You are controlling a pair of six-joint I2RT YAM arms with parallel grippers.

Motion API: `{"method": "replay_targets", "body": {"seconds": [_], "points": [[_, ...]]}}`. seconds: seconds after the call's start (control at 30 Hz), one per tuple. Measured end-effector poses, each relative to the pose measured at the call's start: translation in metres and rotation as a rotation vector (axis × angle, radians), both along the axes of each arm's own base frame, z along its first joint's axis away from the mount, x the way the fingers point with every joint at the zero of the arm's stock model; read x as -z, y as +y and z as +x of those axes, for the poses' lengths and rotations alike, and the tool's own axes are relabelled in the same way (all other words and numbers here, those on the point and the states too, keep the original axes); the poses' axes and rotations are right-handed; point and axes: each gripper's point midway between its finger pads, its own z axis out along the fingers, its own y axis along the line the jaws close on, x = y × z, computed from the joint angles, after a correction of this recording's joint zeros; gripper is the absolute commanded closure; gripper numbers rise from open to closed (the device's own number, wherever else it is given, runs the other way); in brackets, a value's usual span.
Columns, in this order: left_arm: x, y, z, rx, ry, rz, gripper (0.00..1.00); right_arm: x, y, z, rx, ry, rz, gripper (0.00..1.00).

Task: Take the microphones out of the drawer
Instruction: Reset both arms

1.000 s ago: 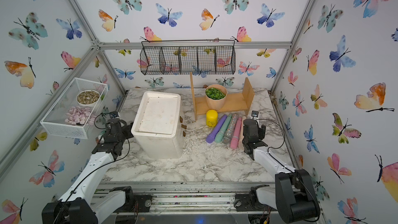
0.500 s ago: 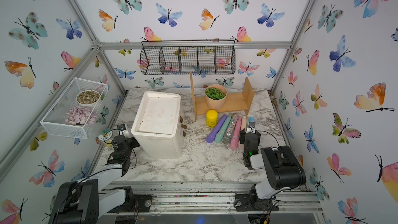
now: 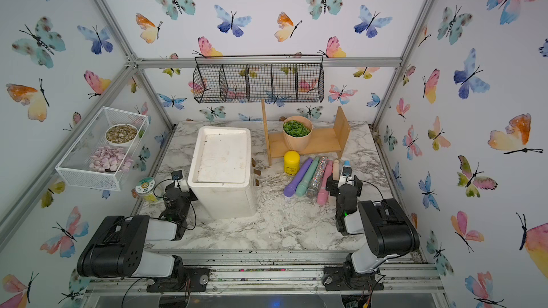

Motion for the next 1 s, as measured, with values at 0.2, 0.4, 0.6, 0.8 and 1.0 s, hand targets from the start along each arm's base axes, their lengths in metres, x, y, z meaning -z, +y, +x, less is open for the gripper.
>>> {"method": "replay_targets", "body": {"seconds": [0.2,0.4,0.6,0.8,1.0], "points": [[-0.0033,0.0,0.0017,-0.002,-0.008,0.003,0.02,-0.0031,0.0005,0.0038,-0.009,-0.007,0.006,0.02],[-0.004,0.0,0.0022,-0.002,-0.01,0.003,0.17,-0.0031,0.0012,0.0039,-0.013,-0.007,0.006,0.02],[-0.0042,-0.0013,0.0024,0.002,-0.011,0.002,1.0,-0.0032,0.0013,0.0039,-0.014,-0.008,0.006,0.02],[-0.0042,-0.0035,0.0024,0.009,-0.011,0.006,0.02,-0.0031,0.0014,0.0039,-0.015,-0.008,0.006,0.02],[-0.0046,-0.0019,0.0024,0.001,-0.012,0.008,0.02,-0.0031,0.0014,0.0039,-0.015,-0.008,0.006,0.02]]}}
